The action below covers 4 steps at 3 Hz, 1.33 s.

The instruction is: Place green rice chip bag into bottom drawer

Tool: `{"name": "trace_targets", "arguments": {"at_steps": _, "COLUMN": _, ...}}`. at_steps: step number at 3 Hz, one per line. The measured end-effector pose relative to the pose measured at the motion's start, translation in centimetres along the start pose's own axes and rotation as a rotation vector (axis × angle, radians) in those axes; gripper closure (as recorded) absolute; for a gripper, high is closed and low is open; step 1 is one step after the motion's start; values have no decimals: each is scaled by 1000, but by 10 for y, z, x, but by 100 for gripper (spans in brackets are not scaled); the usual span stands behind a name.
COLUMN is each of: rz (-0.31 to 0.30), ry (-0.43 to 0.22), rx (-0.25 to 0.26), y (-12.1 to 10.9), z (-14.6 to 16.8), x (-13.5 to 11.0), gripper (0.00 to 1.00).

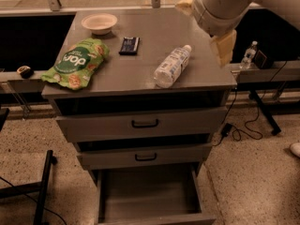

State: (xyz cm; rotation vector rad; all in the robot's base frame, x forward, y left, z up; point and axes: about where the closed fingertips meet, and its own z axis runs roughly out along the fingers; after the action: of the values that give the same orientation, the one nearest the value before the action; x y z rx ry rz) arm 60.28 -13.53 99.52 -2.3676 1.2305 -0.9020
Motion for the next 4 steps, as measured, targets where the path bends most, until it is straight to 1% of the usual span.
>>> {"name": "trace_targets", "arguments": {"at_steps": 1, "rz": -131, "ry": -38, "rx": 119, "y": -47, "z": 7, "x": -4, "gripper": 0}}
{"name": "trace_targets", "arguments": {"at_steps": 2, "rz": -166, "ry": -32, "rx": 126, "y": -49, "z": 4, "x": -2, "gripper": 0}}
{"name": "trace_targets", "arguments": {"at_steps": 3, "rz": -210, "ry": -120, "rx": 146, "y": -58, "z": 8, "x": -16, "gripper": 0}}
{"name": "trace_targets", "arguments": {"at_steps": 4, "rz": -338, "ry": -377, "rx": 215, "y": -100, "z": 15, "x": -79, "gripper": 0}}
